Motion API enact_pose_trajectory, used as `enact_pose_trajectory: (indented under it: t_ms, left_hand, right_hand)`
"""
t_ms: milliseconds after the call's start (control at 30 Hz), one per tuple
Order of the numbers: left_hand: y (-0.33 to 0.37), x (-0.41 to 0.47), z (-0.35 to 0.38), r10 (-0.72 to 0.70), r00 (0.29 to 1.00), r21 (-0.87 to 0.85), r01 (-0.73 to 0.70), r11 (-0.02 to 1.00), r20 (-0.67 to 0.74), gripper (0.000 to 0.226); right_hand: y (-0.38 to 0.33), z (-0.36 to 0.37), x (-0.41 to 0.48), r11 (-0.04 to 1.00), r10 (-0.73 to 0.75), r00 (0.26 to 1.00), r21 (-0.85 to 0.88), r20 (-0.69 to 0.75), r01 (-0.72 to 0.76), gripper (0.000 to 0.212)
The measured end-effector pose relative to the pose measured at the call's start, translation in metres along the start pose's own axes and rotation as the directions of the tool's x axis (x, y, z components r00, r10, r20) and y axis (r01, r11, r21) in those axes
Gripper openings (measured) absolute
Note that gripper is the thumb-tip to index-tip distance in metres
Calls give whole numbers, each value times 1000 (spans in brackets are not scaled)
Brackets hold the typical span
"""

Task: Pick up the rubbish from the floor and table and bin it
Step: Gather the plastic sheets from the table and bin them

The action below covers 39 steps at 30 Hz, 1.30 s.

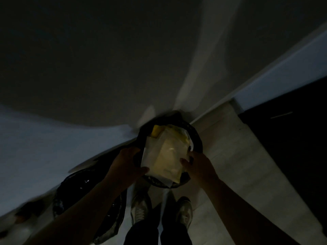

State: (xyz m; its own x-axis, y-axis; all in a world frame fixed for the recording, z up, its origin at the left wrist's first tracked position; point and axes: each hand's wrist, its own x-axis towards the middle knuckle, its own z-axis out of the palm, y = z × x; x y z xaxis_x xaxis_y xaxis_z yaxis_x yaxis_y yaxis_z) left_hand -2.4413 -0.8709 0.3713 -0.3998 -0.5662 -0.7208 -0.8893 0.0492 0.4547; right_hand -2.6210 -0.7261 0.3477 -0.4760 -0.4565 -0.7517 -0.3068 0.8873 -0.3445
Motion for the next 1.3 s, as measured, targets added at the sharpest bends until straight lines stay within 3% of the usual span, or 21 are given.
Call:
enact_pose_trajectory:
  t_ms: [200, 333, 533, 700, 833, 1033, 1300]
  left_hand:
    - [49, -78, -55, 85, 996, 106, -85, 991, 9, 70]
    - [81, -141, -98, 139, 990, 224, -134, 965, -9, 54]
    - [120, -249, -151, 130, 986, 278, -95, 956, -108, 55]
    - [133, -355, -173, 124, 952, 219, -62, 974, -280, 56]
    - [130, -440, -195, 122, 875, 192, -34, 981, -468, 58]
    - [114, -571, -233, 60, 660, 134, 62, 989, -749, 53]
    - [64, -773, -239, -95, 279, -35, 214, 976, -956, 48]
  right_hand:
    - [-35, -58, -79, 985, -69, 997, -158, 39, 74, 49]
    - [-67, -103, -136, 926, -267, 964, -273, 23, 263, 41]
    - [-121, -176, -226, 801, -503, 860, -328, 83, 500, 52]
    - [-160, -221, -307, 635, -691, 709, -351, 139, 688, 44]
    - [-197, -249, -369, 434, -817, 532, -369, 224, 822, 46]
    - [-275, -255, -478, 142, -941, 223, -302, 254, 943, 42]
    - [-359, -185, -663, -347, -889, -269, -164, 371, 923, 37]
